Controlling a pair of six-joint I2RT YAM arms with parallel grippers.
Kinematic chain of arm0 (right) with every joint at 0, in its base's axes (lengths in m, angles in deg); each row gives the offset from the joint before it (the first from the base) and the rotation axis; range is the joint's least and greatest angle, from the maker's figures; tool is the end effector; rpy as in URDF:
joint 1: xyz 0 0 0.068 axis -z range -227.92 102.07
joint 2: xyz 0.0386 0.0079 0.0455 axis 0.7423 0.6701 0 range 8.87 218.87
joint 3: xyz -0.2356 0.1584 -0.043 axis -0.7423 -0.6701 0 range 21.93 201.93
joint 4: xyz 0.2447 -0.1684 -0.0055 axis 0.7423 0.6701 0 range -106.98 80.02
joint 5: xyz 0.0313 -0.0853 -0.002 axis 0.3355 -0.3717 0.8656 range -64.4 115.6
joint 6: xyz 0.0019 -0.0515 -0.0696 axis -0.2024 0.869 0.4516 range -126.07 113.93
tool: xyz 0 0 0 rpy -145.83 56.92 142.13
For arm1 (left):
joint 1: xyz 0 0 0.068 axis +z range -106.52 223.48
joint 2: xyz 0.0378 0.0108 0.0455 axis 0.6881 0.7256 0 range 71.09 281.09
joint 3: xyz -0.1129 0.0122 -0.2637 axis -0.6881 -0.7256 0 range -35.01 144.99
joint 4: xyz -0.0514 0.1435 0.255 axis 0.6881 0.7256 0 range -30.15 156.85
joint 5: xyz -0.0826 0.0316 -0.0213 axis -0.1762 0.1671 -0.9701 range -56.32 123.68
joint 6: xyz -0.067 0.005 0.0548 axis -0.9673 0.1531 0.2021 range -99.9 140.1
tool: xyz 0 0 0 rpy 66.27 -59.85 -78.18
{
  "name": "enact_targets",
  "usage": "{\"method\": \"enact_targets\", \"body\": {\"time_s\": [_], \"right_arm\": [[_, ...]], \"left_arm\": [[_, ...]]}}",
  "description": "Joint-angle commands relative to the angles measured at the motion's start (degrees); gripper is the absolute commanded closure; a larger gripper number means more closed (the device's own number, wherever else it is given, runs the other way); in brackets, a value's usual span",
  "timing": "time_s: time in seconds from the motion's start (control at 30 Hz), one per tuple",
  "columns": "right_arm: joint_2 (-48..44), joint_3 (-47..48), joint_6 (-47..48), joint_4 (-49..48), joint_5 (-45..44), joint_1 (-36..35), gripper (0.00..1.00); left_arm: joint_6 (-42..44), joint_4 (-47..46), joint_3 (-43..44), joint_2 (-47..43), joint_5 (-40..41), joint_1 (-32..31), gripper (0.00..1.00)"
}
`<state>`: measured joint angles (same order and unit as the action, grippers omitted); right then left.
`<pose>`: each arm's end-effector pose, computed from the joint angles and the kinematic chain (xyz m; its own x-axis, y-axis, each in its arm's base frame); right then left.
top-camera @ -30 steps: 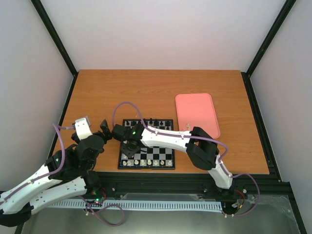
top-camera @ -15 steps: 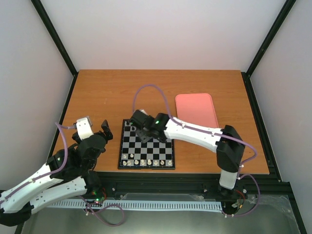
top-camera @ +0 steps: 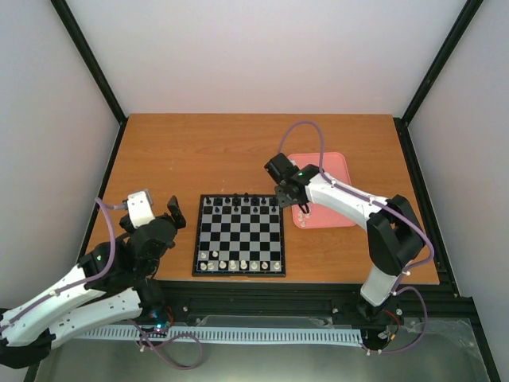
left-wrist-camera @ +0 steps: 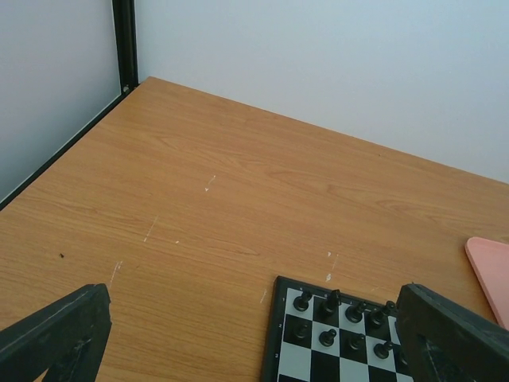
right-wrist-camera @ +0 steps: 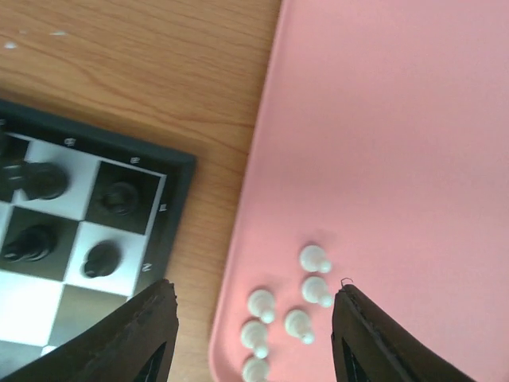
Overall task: Set up the chess pieces on the board
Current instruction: Pick up the chess piece from the storage box.
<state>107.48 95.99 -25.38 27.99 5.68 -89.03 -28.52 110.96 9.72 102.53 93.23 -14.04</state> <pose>0.3146 0.2400 0.1895 -0.8409 -0.3210 -0.4356 -0.2651 0.9462 -0.1854 0.1269 -0.0765 0.3130 -0.2641 -0.2932 -0.9188 -0.2062 0.9478 -0.2432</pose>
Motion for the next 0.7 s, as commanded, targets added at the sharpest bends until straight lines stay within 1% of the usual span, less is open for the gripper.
{"method": "enact_targets", "body": {"time_s": [0.0,0.1,0.23,0.37,0.67], "right_arm": [[-0.2,-2.72,0.53,-3.45,0.29,3.54,0.41],[-0.3,-5.09,0.46,-5.41,1.87,7.03,0.46],[0.39,-6.53,0.92,-6.8,3.43,9.5,0.47],[1.68,-7.5,1.08,-8.08,5.47,10.4,0.5],[5.05,-6.38,1.24,-8.45,6.47,11.28,0.55]], "left_arm": [[0.03,0.32,0.2,0.8,0.55,0.31,0.0],[0.23,-0.08,0.05,1.18,0.46,0.3,0.0],[0.17,-0.12,0.05,2.14,0.62,0.31,0.0],[0.11,-0.16,0.08,2.95,0.92,0.3,0.0],[0.35,-0.64,-0.17,2.49,0.39,0.3,0.0]]}}
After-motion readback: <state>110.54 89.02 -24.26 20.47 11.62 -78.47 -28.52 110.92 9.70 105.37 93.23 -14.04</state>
